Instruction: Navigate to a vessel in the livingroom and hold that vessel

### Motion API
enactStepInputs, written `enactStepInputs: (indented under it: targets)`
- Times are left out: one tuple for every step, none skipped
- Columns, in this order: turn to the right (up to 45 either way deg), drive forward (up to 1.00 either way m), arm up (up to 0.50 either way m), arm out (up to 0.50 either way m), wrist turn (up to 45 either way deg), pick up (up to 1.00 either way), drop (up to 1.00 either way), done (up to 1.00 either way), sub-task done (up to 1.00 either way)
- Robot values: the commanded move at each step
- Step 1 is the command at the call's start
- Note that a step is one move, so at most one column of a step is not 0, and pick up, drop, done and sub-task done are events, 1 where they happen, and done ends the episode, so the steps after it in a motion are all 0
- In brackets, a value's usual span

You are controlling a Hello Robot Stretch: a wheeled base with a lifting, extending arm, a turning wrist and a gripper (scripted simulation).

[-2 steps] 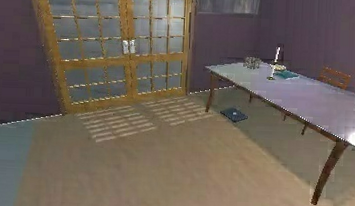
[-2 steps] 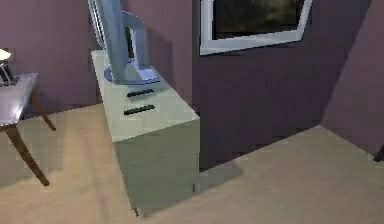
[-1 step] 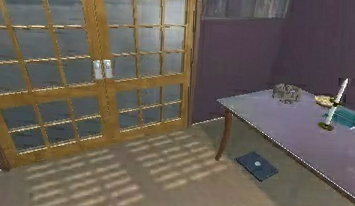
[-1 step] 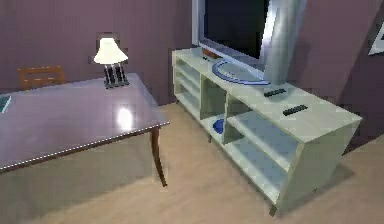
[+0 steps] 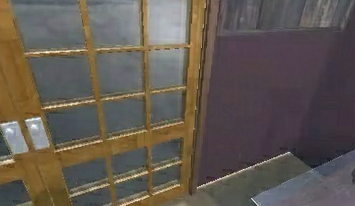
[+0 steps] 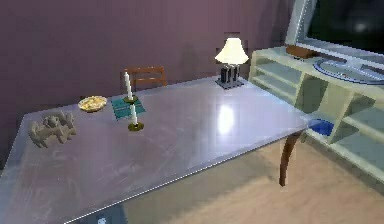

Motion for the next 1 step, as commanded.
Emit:
enactStepInputs:
  targets:
    - [0.0, 0.65, 0.0, 0.0, 0.0, 0.0, 0.0, 0.0, 0.0]
